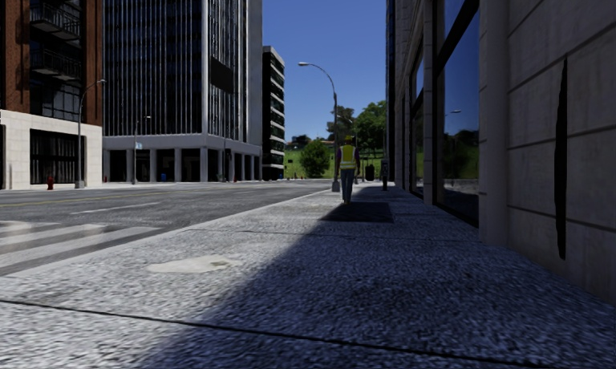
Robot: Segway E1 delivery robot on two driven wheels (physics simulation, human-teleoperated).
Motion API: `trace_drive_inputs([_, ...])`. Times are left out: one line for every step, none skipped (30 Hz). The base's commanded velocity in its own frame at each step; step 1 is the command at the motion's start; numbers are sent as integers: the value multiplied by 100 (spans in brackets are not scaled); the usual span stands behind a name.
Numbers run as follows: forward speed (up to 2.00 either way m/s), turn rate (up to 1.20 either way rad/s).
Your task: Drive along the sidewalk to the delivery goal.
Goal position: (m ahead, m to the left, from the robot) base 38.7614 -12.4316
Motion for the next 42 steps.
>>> trace_drive_inputs([200, -38])
trace_drive_inputs([200, -38])
trace_drive_inputs([200, -38])
trace_drive_inputs([200, -38])
trace_drive_inputs([200, -38])
trace_drive_inputs([200, -38])
trace_drive_inputs([200, -38])
trace_drive_inputs([200, -38])
trace_drive_inputs([200, -36])
trace_drive_inputs([200, -36])
trace_drive_inputs([200, -34])
trace_drive_inputs([200, -33])
trace_drive_inputs([200, -33])
trace_drive_inputs([200, -33])
trace_drive_inputs([200, -33])
trace_drive_inputs([200, -33])
trace_drive_inputs([200, -33])
trace_drive_inputs([200, -33])
trace_drive_inputs([200, -33])
trace_drive_inputs([200, -33])
trace_drive_inputs([200, -33])
trace_drive_inputs([200, -33])
trace_drive_inputs([200, -33])
trace_drive_inputs([200, -33])
trace_drive_inputs([200, -33])
trace_drive_inputs([200, -33])
trace_drive_inputs([200, -33])
trace_drive_inputs([200, -33])
trace_drive_inputs([200, -33])
trace_drive_inputs([200, -33])
trace_drive_inputs([200, -33])
trace_drive_inputs([200, -33])
trace_drive_inputs([200, -26])
trace_drive_inputs([200, 0])
trace_drive_inputs([200, 0])
trace_drive_inputs([200, 0])
trace_drive_inputs([200, 0])
trace_drive_inputs([200, 0])
trace_drive_inputs([200, 0])
trace_drive_inputs([200, 0])
trace_drive_inputs([200, 0])
trace_drive_inputs([200, 0])
